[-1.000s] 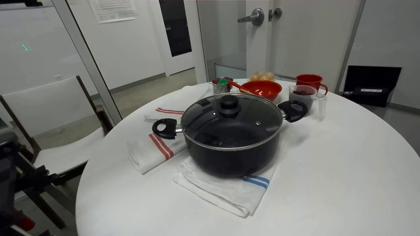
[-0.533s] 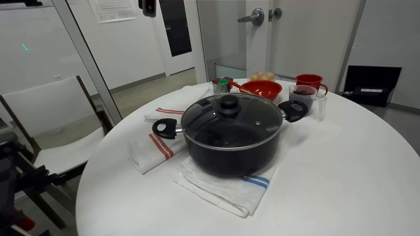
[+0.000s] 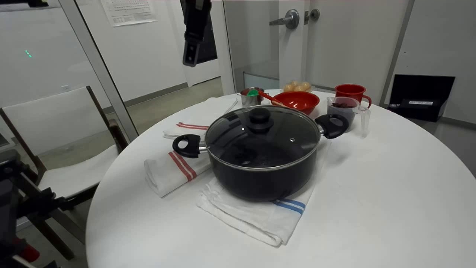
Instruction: Remove the lid from the pot
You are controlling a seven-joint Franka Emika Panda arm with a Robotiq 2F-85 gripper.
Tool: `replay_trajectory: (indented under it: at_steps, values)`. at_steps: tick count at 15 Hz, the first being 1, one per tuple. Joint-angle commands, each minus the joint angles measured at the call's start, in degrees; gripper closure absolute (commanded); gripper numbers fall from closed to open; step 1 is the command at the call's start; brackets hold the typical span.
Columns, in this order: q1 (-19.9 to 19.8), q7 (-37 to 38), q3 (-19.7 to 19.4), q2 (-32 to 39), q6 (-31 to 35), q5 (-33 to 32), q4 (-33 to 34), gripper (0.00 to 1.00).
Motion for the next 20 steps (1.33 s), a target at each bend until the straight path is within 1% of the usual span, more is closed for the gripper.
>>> replay_trajectory:
  at_steps: [1, 4, 6, 10, 16, 20]
  values:
    - [-0.30, 4.86, -1.17, 5.16, -0.15, 1.19, 4.67, 0.00]
    - [-0.14, 8.99, -2.01, 8.99, 0.26, 0.70, 7.74, 0.00]
    - [0.73, 14.01, -3.09, 11.87, 2.02, -0.36, 10.01, 0.00]
    - [1.10, 20.51, -4.02, 17.45, 1.84, -0.37, 14.97, 0.00]
    - [0.85, 27.89, -5.34, 23.20, 2.24, -0.38, 19.96, 0.00]
    - [0.09, 30.37, -5.60, 25.00, 2.32, -0.07, 21.64, 0.00]
